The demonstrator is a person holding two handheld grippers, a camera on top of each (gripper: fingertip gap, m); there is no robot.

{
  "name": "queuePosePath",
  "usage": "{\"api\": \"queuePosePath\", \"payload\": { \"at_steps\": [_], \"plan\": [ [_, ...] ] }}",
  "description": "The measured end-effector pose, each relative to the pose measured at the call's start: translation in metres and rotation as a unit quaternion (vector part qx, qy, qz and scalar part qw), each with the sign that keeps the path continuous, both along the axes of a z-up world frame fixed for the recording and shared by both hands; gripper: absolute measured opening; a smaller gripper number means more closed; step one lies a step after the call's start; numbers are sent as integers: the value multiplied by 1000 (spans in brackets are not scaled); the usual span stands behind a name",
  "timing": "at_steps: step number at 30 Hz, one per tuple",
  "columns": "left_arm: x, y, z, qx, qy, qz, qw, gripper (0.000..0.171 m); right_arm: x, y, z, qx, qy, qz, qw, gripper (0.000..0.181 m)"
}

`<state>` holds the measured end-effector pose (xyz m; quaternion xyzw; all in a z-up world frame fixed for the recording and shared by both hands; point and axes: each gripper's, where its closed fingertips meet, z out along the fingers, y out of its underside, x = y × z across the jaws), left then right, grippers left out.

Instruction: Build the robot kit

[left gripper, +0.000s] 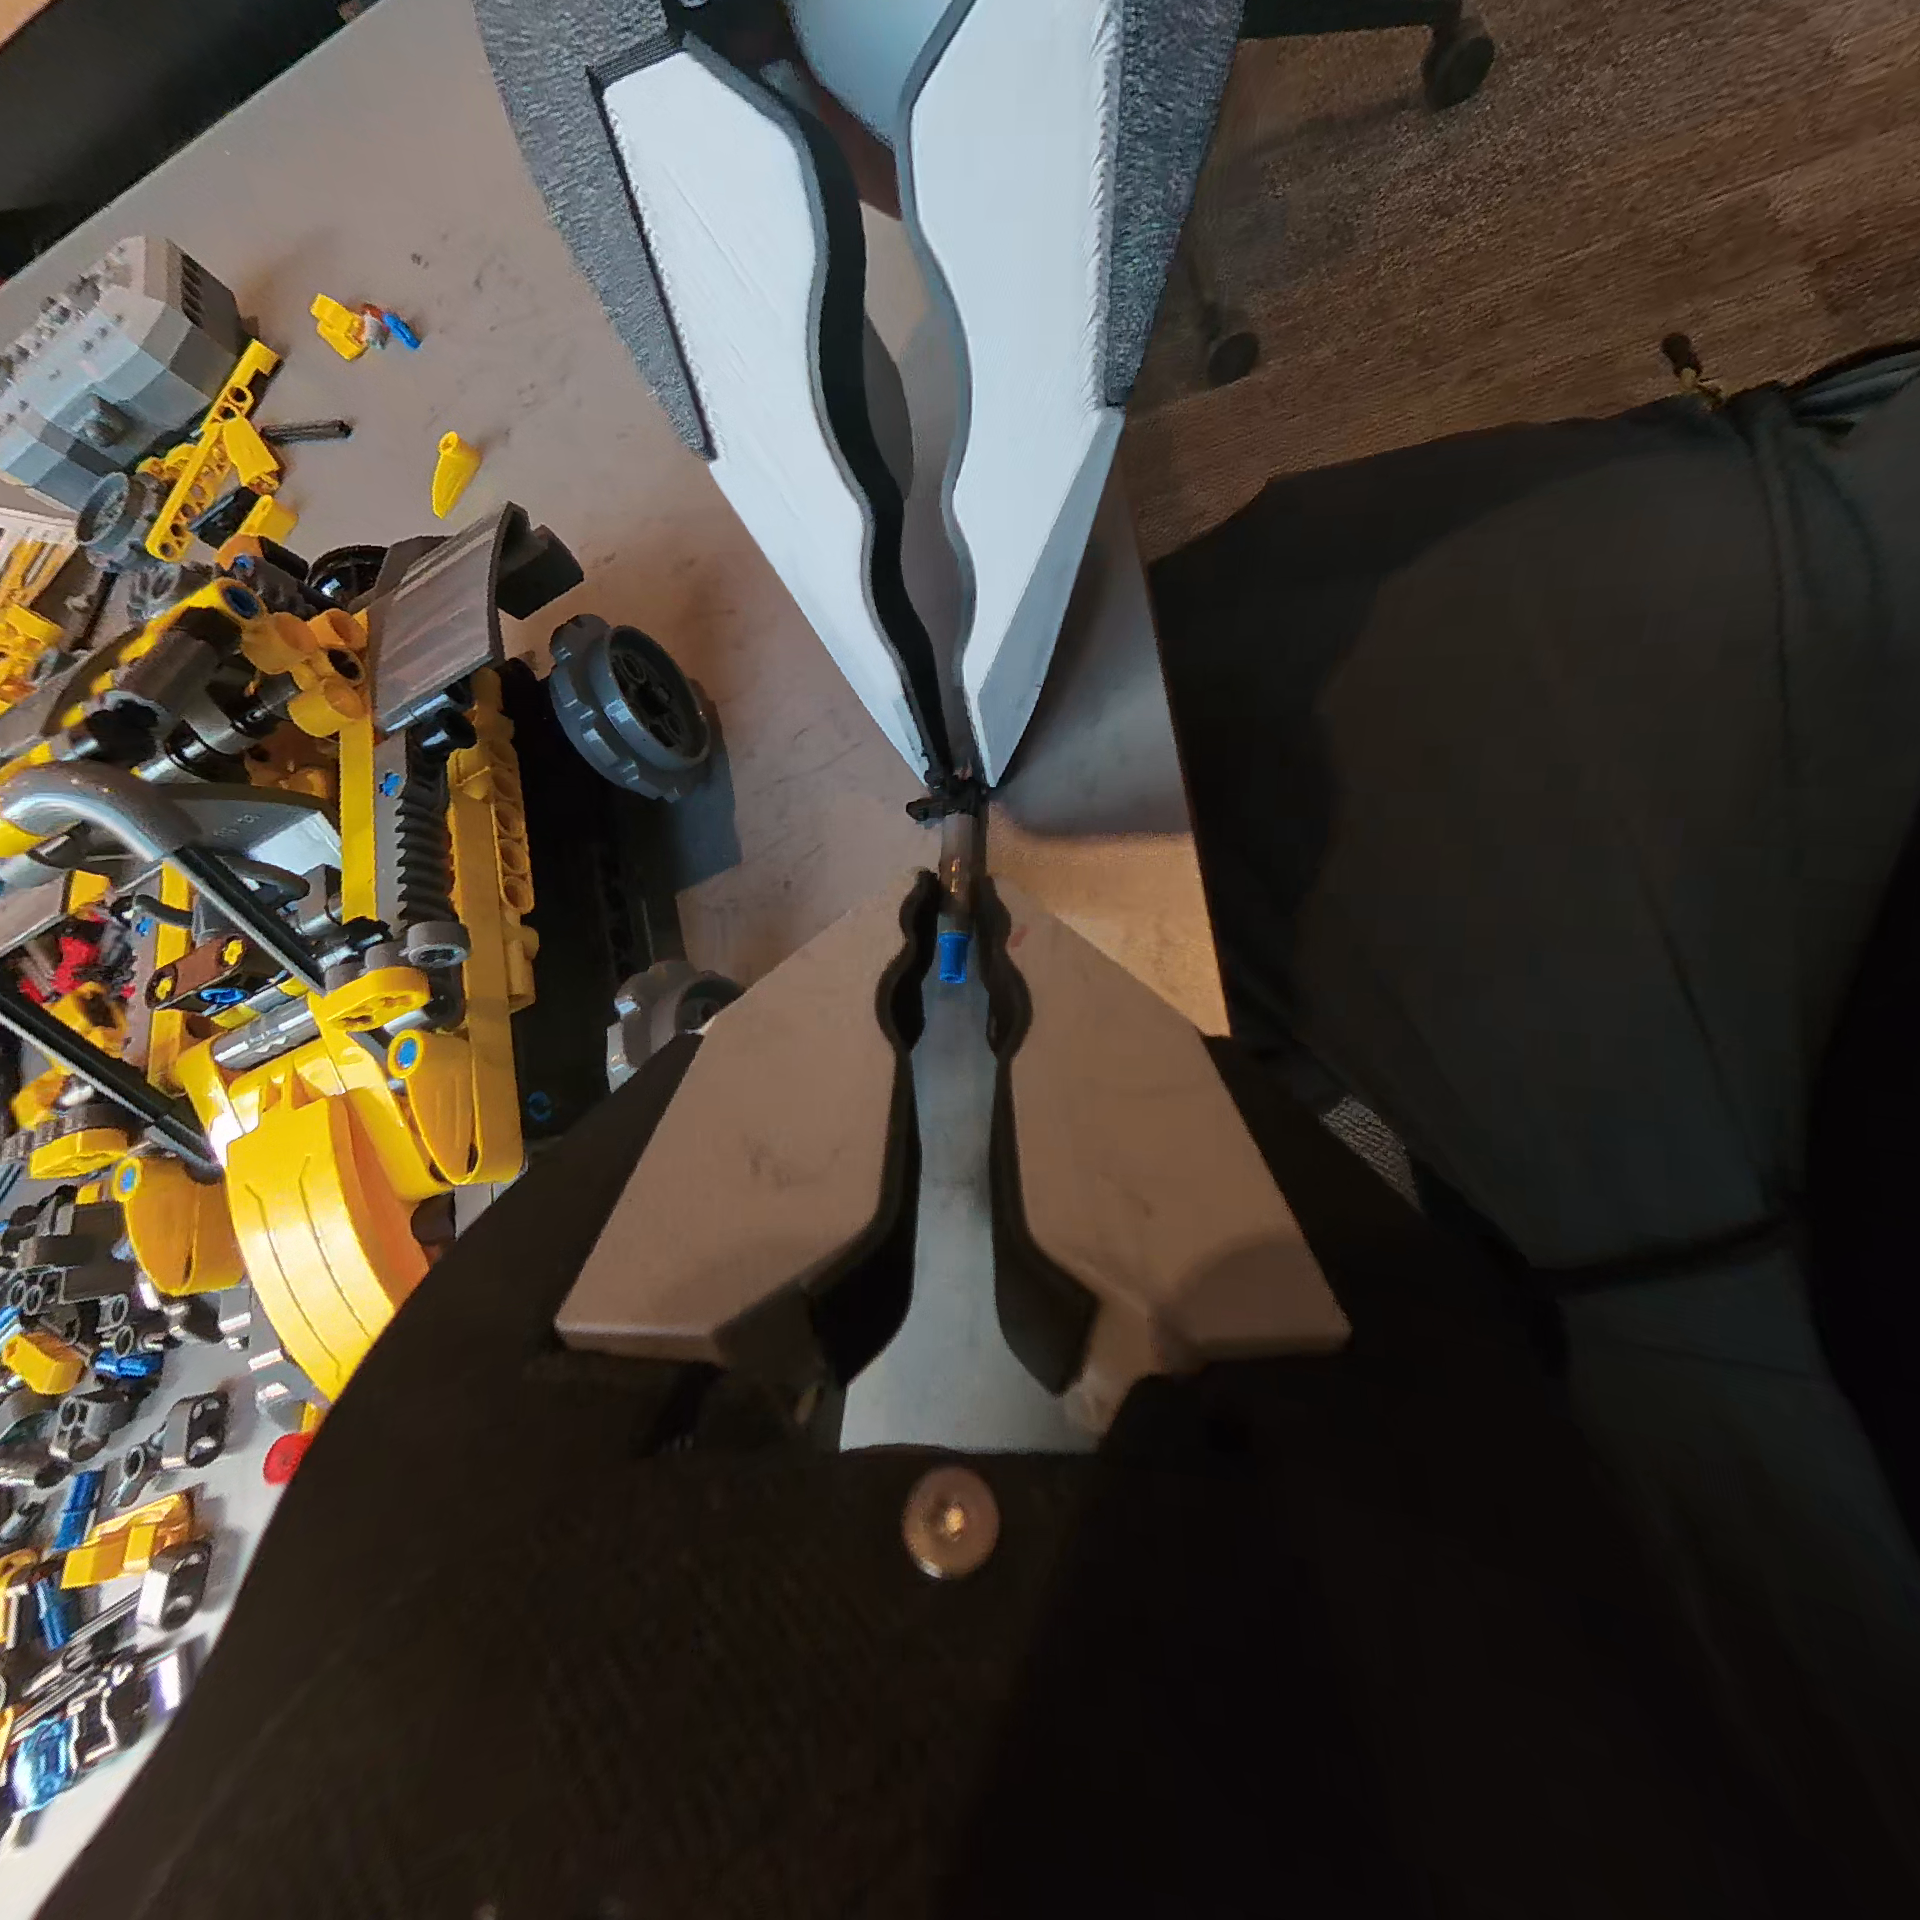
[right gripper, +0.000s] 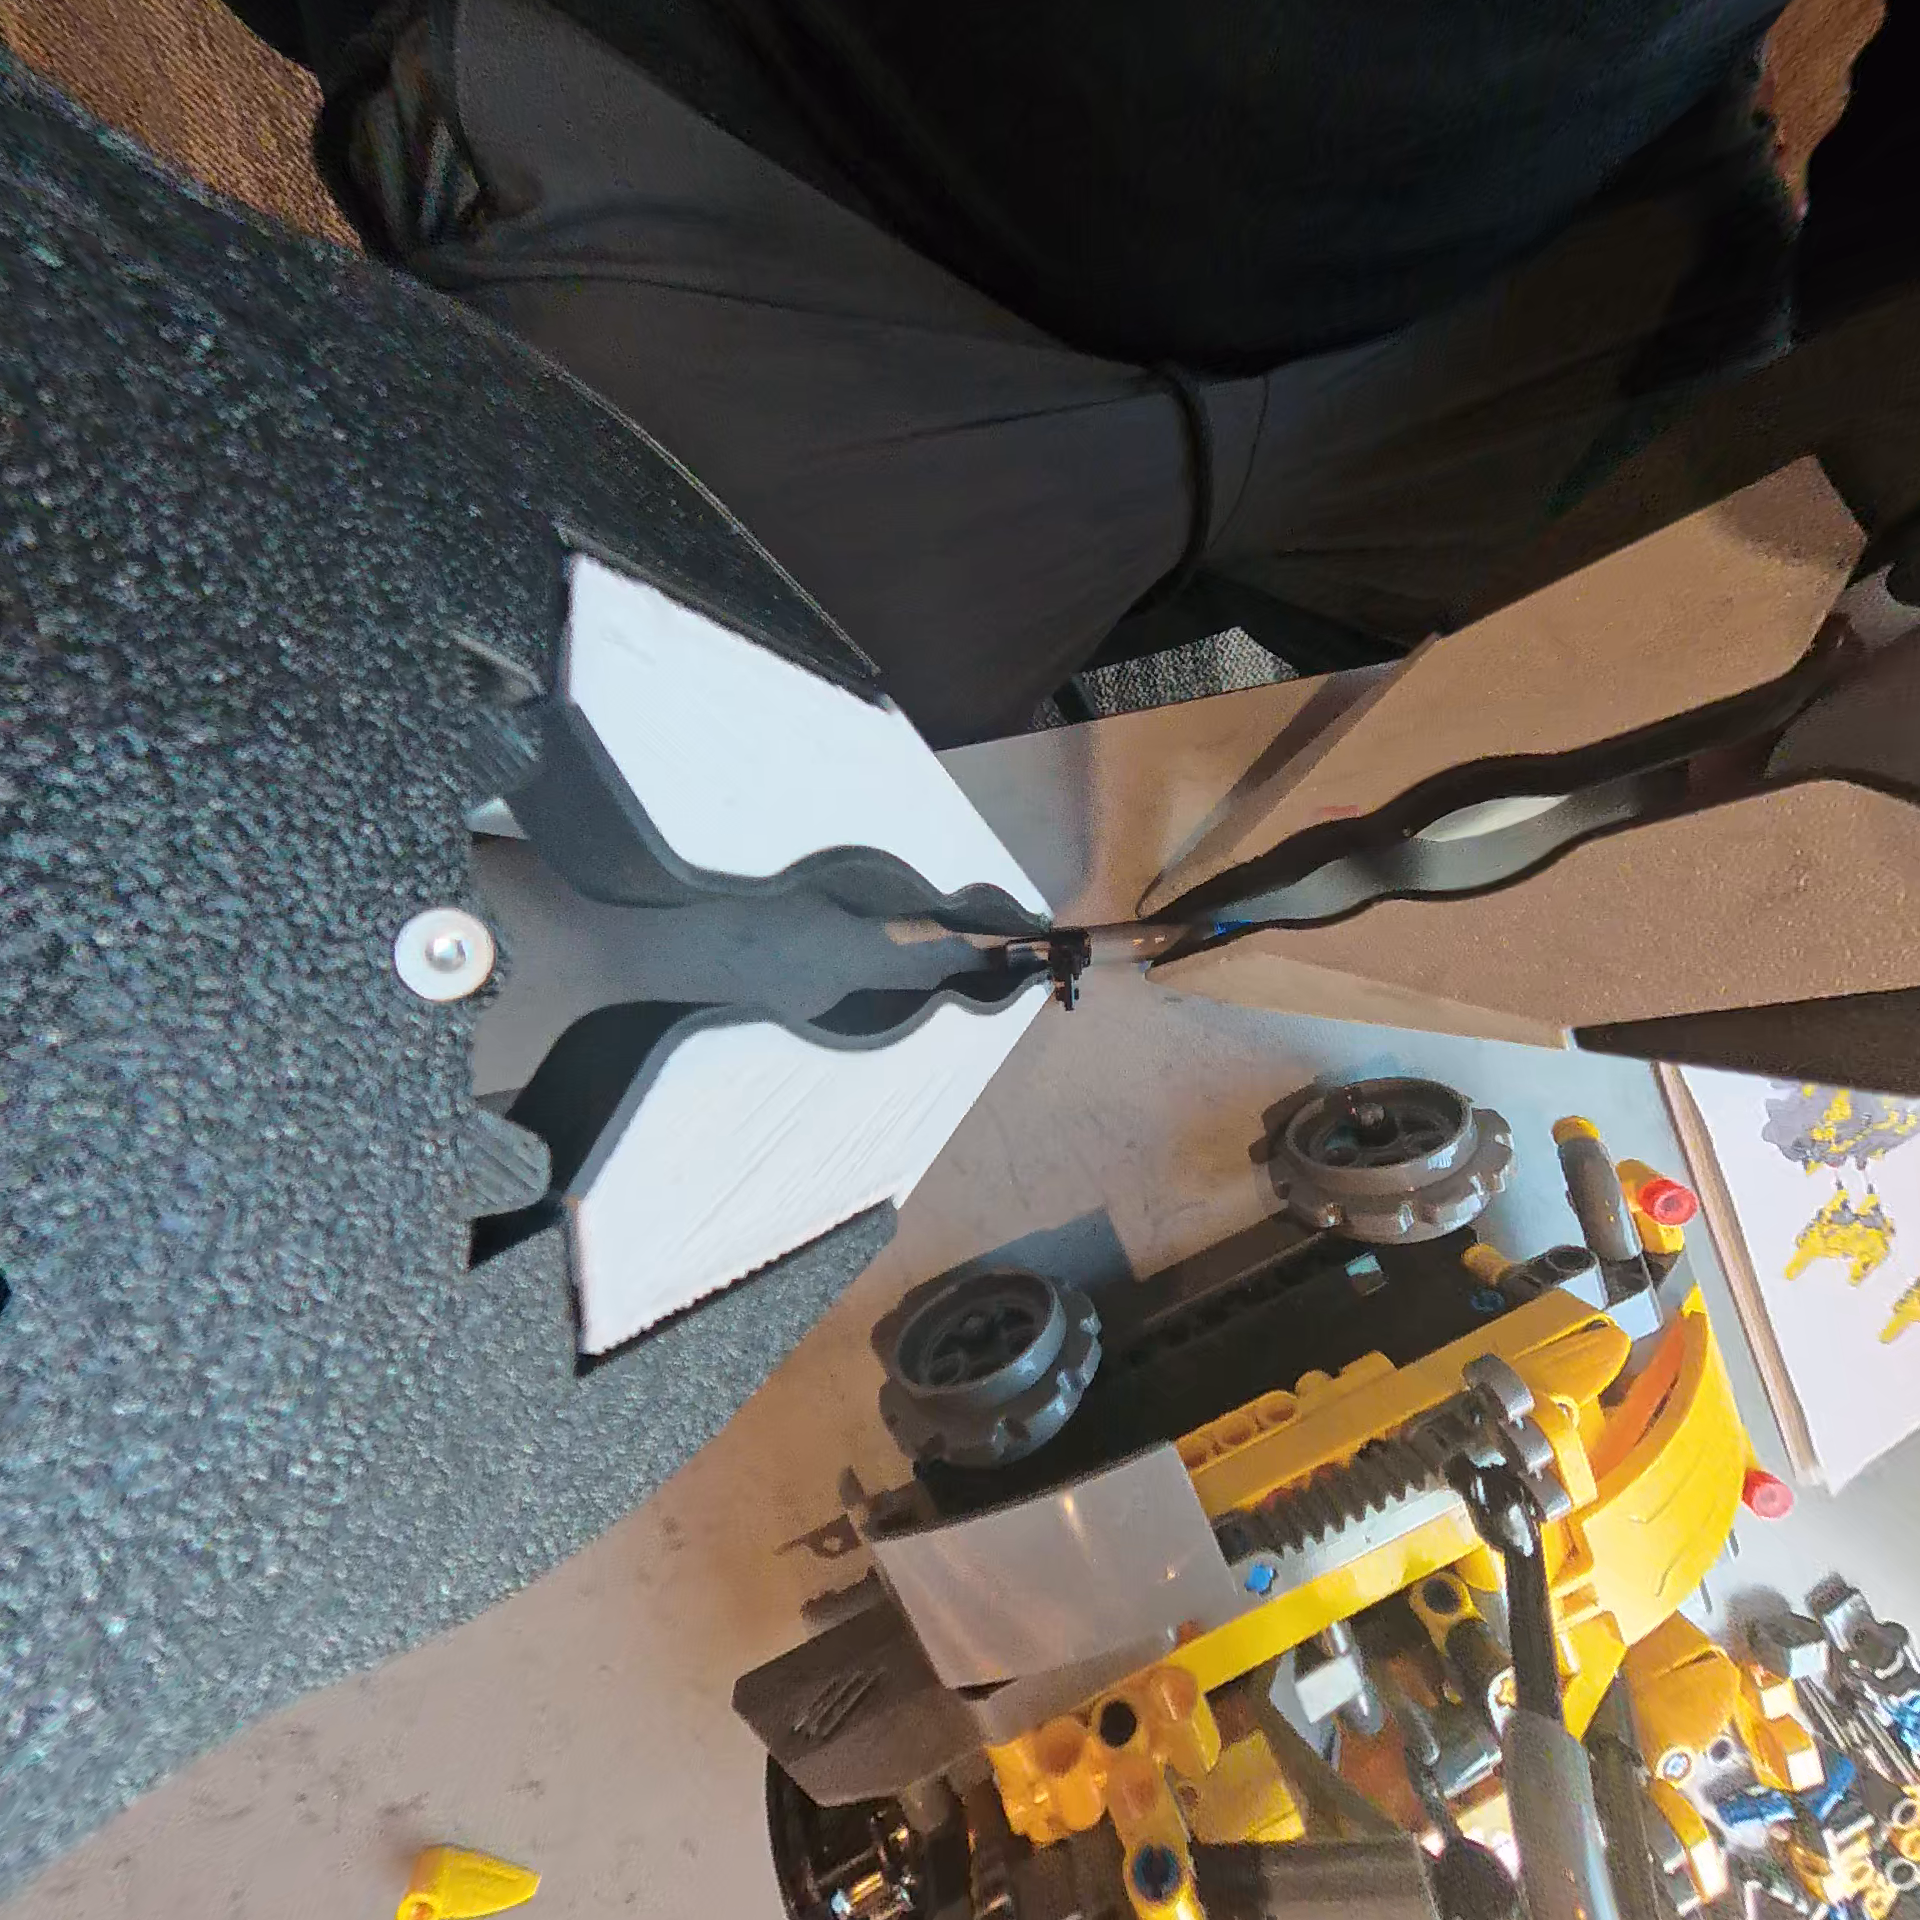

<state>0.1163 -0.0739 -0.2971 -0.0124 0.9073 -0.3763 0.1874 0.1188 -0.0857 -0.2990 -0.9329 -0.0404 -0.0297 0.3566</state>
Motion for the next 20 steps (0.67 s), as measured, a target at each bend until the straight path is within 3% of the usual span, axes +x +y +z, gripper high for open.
{"api": "queuePosePath", "payload": {
  "at_steps": [5, 11, 20],
  "plan": [
    [0, 0, 0, -5, 21, 1, 1000, 3, 0, 1, 0, 13, 5, 1, 1000, 3],
    [0, 2, -1, -20, 101, 1, 995, 4, 1, 3, 0, 35, -1, 7, 999, 3],
    [-1, 2, -1, -13, 64, -5, 998, 3, 0, 3, 0, 38, -15, 10, 999, 3]
  ]
}}
